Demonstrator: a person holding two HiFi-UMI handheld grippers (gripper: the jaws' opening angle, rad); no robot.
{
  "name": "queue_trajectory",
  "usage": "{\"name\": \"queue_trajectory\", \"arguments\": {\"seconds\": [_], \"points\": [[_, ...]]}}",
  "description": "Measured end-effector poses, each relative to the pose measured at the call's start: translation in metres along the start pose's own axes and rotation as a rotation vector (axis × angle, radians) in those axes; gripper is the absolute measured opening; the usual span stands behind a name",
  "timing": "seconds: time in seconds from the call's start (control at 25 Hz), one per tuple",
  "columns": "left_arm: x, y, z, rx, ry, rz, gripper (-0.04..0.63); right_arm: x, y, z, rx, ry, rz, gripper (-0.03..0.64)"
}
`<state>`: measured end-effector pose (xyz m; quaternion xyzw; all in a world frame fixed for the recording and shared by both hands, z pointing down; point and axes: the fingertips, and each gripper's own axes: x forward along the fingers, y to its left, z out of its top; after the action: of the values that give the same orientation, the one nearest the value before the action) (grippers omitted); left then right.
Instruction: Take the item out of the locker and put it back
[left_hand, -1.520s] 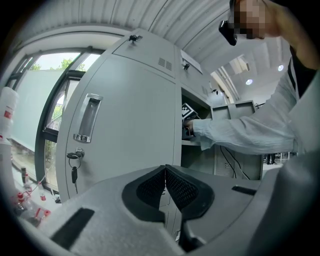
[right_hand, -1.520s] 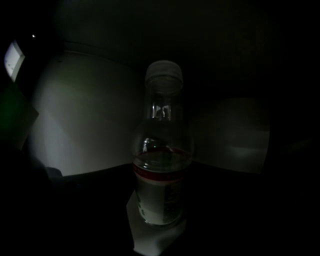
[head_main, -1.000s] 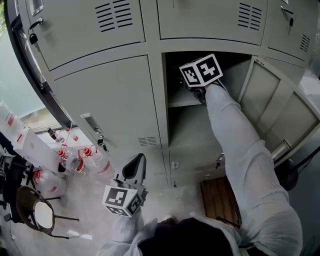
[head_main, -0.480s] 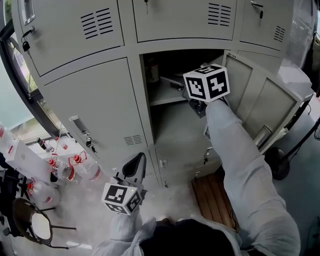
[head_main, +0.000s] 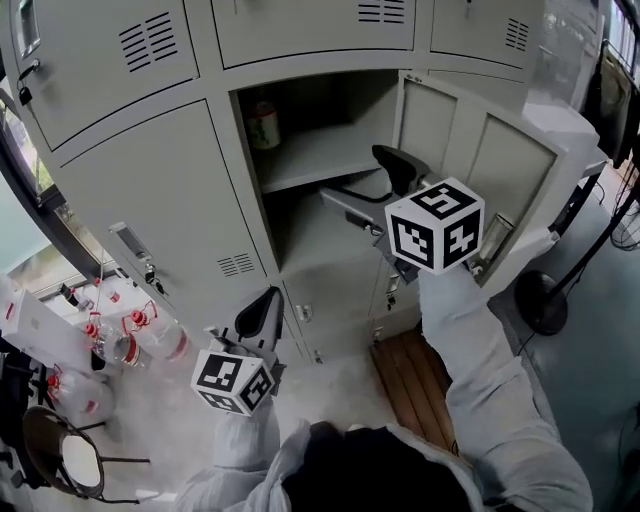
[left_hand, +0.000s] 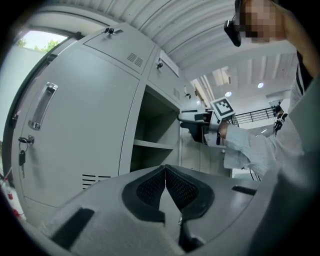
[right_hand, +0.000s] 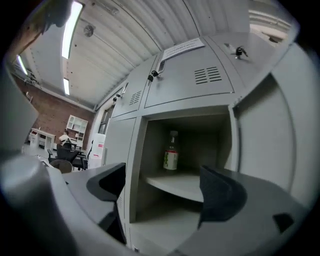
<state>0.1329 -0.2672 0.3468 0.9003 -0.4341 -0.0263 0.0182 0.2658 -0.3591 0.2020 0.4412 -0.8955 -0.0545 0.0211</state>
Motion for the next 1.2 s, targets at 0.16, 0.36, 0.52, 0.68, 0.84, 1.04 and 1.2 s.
{"name": "queue_trajectory", "arguments": {"seconds": [0.16, 0.36, 0.52, 0.68, 0.84, 1.04, 1.2], "points": [[0.000, -0.012, -0.004, -0.002, -0.008, -0.012, 0.009, -0.037, 0.005, -0.035, 0.026, 0.009, -0.045, 0.441], [-0.002, -0.023, -0.014, -0.010, -0.009, -0.003, 0.008, -0.074, 0.023, -0.072, 0.026, 0.020, -0.082, 0.341], [-0.005, -0.029, -0.027, -0.023, 0.004, 0.008, 0.009, -0.098, 0.043, -0.106, 0.063, 0.031, -0.076, 0.277], [-0.009, -0.033, -0.041, -0.057, 0.026, 0.018, 0.008, -0.122, 0.047, -0.134, 0.156, 0.000, -0.126, 0.164], [-0.012, -0.039, -0.053, -0.072, 0.049, 0.022, 0.009, -0.139, 0.052, -0.165, 0.239, 0.004, -0.133, 0.130], [-0.015, -0.047, -0.068, -0.101, 0.070, 0.029, 0.009, -0.156, 0.050, -0.186, 0.272, -0.025, -0.198, 0.000], [-0.018, -0.050, -0.080, -0.110, 0.091, 0.044, 0.008, -0.158, 0.050, -0.199, 0.275, -0.019, -0.208, 0.000]]}}
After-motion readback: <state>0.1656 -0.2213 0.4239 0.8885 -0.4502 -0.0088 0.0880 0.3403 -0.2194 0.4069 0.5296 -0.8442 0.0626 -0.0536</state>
